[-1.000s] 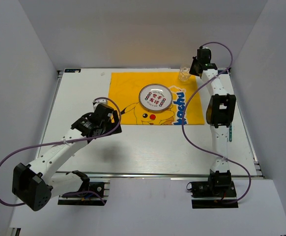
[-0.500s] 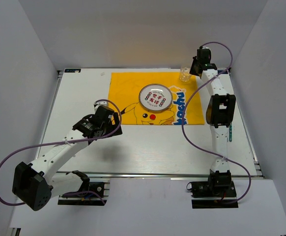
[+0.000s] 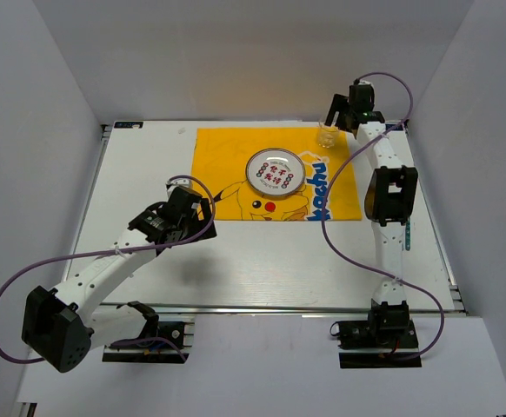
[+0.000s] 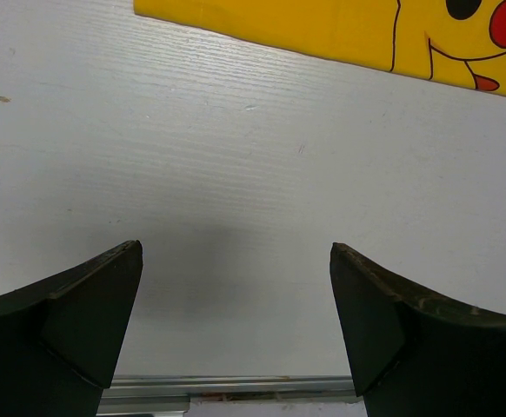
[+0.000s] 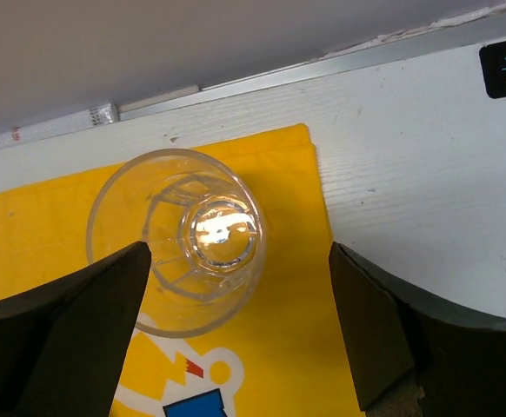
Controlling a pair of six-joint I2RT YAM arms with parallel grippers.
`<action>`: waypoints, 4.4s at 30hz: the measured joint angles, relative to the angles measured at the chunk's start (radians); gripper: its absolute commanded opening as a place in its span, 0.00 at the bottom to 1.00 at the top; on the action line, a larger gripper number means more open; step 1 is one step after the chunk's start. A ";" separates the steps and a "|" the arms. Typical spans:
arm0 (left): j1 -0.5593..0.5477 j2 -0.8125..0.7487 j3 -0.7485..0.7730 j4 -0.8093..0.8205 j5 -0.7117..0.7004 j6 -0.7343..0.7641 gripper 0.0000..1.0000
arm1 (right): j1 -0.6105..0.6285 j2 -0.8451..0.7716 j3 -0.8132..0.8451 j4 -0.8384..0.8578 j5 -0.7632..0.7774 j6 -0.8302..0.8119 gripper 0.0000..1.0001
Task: Set the dinner table for one person
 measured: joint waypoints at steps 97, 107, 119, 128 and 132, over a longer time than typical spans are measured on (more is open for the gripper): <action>-0.007 -0.118 0.037 -0.023 0.079 0.200 0.98 | 0.059 -0.602 -0.834 -0.167 -0.082 -0.060 0.00; -0.007 -0.119 0.037 -0.024 0.063 0.192 0.98 | 0.074 -0.422 -0.639 -0.282 -0.029 -0.074 0.00; -0.007 -0.103 0.037 -0.023 0.063 0.190 0.98 | 0.053 -0.375 -0.643 -0.241 -0.026 -0.161 0.00; -0.007 -0.094 0.035 -0.023 0.063 0.190 0.98 | 0.035 -0.373 -0.718 -0.183 -0.037 -0.164 0.00; -0.007 -0.093 0.035 -0.023 0.063 0.190 0.98 | 0.034 -0.373 -0.728 -0.165 -0.037 -0.164 0.00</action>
